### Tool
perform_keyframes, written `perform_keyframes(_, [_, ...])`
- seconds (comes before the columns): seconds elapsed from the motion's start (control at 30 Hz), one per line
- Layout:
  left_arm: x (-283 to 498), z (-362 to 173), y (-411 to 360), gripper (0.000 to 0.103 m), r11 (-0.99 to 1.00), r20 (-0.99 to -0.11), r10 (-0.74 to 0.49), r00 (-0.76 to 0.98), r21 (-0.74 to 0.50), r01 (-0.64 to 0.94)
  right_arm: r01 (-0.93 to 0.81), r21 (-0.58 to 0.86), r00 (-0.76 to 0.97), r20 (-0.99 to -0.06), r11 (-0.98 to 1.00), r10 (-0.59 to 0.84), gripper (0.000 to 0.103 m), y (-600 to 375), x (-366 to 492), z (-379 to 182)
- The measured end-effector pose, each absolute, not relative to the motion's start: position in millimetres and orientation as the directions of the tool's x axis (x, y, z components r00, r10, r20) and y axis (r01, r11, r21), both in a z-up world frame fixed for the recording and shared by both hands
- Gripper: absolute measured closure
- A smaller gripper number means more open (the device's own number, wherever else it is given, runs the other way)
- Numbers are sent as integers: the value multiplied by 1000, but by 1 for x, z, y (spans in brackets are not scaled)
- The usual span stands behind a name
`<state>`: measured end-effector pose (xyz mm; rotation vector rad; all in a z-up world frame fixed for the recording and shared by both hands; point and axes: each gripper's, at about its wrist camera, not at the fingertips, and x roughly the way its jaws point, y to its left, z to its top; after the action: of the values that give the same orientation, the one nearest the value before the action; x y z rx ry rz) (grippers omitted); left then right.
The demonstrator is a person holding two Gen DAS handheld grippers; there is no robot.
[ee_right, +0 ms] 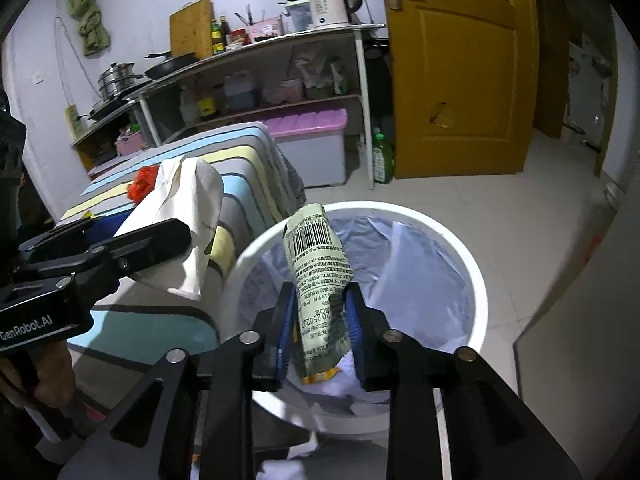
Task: Collect trash
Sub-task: 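Carry the paper bag and paper strip over the bin and open both tools, then move both open tools back over the remaining trash on the table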
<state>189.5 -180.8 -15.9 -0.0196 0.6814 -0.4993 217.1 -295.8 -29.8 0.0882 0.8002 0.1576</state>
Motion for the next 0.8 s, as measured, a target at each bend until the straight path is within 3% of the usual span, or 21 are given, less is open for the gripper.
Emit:
perform_keyframes(0.13, [199,-24,-183,40,882,-610,-451,652,-190,432,-81,130,685,-713,988,150,61,-302,220,-35])
perform_keyframes(0.43, [206,-29,-176,40,885,-614,-449,649,-205,419,-65,129,691,-710,990,138,61,-307,220,-37])
perform_keyframes(0.8, [175,-6,-142,40,908,-558,-414,719,-199,368,-120,137,727,-663,983,181,61,-288,205,-17])
